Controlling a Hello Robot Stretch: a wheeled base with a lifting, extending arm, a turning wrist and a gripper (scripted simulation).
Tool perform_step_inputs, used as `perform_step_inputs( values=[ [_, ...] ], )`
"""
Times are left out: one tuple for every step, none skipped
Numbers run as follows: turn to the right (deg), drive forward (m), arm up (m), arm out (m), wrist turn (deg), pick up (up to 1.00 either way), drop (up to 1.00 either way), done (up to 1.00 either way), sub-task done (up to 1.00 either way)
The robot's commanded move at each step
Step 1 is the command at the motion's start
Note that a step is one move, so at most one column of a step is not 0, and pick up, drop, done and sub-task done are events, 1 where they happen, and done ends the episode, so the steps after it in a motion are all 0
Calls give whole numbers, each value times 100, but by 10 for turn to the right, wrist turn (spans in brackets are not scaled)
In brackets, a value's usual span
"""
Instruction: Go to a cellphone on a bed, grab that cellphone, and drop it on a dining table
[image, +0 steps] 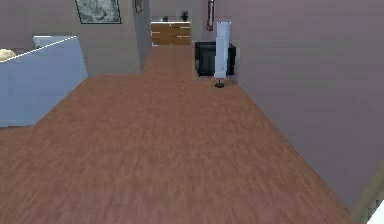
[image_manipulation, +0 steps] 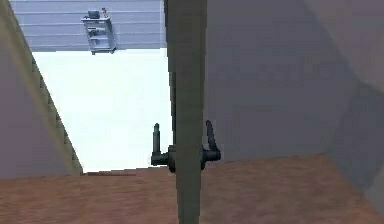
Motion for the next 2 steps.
perform_step_inputs(
  values=[
    [0, 30, 0, 0, 0, 0, 0, 0, 0],
    [450, 0, 0, 0, 0, 0, 0, 0, 0]
  ],
)
